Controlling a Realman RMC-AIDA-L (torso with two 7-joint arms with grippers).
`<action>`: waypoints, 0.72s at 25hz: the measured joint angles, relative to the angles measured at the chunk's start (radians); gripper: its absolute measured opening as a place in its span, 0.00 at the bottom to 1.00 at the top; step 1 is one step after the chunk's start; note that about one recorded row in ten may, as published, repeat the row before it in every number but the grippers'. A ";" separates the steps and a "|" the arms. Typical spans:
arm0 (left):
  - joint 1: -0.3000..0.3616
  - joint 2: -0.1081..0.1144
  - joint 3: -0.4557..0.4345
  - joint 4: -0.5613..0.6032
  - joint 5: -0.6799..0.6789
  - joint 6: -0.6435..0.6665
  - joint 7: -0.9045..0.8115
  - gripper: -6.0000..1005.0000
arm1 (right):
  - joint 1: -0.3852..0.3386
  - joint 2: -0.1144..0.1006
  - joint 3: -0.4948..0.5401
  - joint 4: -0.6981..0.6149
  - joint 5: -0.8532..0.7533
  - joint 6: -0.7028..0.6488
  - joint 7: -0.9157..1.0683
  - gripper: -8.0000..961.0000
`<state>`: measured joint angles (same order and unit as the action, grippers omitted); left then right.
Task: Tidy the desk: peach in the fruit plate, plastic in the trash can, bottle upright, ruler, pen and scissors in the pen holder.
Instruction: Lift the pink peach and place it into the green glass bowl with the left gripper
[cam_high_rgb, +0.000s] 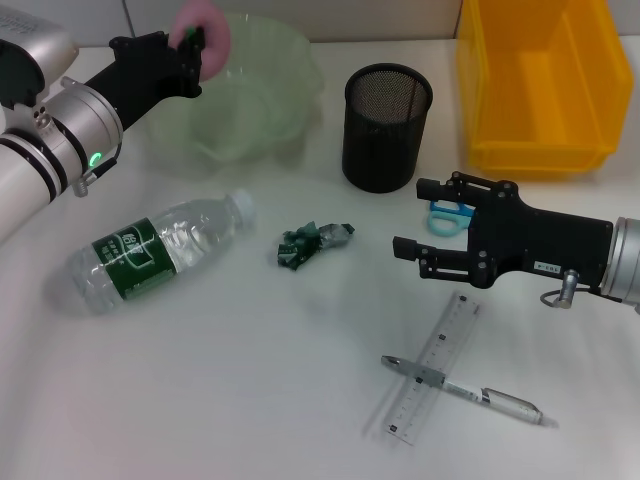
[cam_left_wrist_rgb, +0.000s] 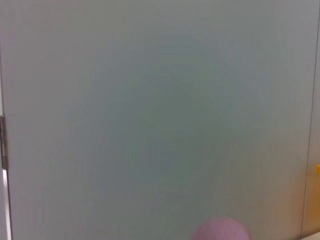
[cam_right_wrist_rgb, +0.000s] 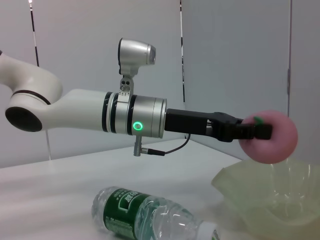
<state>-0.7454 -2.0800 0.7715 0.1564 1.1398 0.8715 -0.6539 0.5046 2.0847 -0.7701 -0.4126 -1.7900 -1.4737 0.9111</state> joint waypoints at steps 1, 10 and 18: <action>0.000 0.000 0.000 0.000 0.000 0.001 -0.001 0.12 | 0.000 0.000 0.000 0.000 0.000 0.000 0.000 0.82; 0.001 0.000 0.006 -0.007 0.000 0.031 -0.003 0.31 | 0.000 0.000 -0.002 0.000 0.000 -0.002 0.000 0.82; 0.001 0.000 0.000 -0.010 0.000 0.032 -0.003 0.52 | 0.000 0.000 -0.004 0.000 0.000 -0.003 0.003 0.82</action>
<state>-0.7439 -2.0800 0.7719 0.1459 1.1398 0.9033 -0.6566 0.5046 2.0847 -0.7739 -0.4126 -1.7900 -1.4765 0.9139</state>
